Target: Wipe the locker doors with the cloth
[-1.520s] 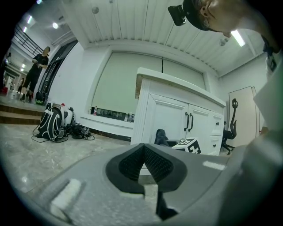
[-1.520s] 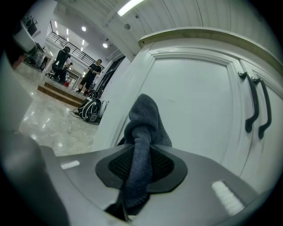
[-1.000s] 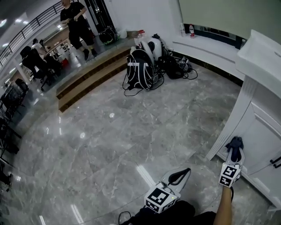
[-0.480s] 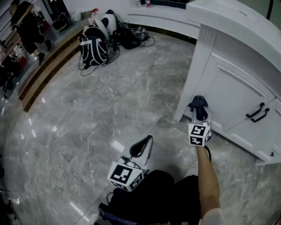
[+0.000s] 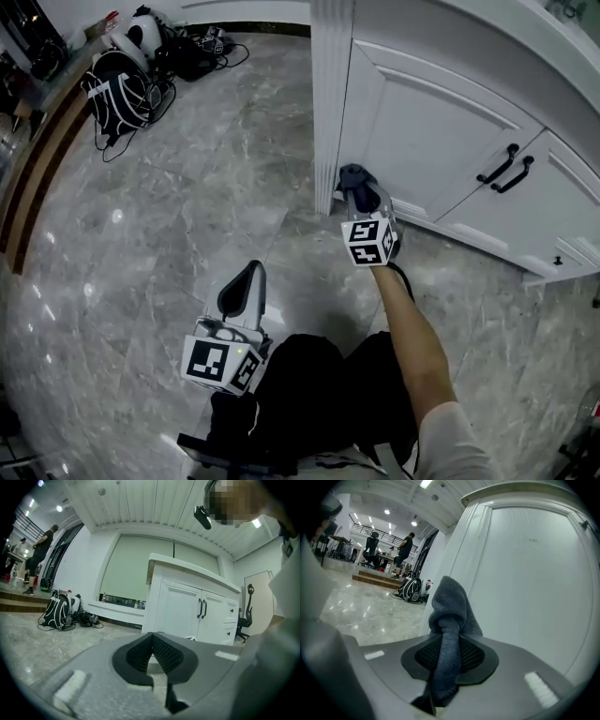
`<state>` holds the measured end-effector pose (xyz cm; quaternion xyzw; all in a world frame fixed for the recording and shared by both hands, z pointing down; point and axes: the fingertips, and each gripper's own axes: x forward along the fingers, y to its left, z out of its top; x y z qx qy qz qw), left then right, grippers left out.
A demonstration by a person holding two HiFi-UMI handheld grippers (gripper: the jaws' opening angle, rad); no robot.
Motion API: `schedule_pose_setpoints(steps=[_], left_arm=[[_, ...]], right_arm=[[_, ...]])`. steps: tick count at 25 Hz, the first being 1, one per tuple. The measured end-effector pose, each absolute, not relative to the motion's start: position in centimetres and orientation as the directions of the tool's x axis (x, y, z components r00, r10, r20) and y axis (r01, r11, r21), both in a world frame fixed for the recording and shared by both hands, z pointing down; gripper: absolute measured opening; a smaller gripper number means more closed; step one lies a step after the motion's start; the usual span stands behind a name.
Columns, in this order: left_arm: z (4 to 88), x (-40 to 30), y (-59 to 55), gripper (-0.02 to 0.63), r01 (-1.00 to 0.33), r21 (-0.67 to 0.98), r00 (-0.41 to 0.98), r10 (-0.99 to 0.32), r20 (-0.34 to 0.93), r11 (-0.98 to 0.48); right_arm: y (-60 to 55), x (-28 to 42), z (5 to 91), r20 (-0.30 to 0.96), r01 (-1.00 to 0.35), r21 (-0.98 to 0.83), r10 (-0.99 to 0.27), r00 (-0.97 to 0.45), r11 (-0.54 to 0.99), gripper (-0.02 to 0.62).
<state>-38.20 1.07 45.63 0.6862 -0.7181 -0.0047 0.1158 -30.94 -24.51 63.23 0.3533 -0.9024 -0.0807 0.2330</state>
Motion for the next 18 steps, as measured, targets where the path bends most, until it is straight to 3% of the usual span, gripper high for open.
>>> schedule_pose_setpoints(steps=[18], left_arm=[[44.5,-31.9,-1.7,0.002,-0.988,0.149,0.05,-0.99,0.132,-0.03]], right_arm=[[-27.7,-16.4,63.3,0.404,-0.664,0.367,-0.755,-0.516,0.651,0.083]])
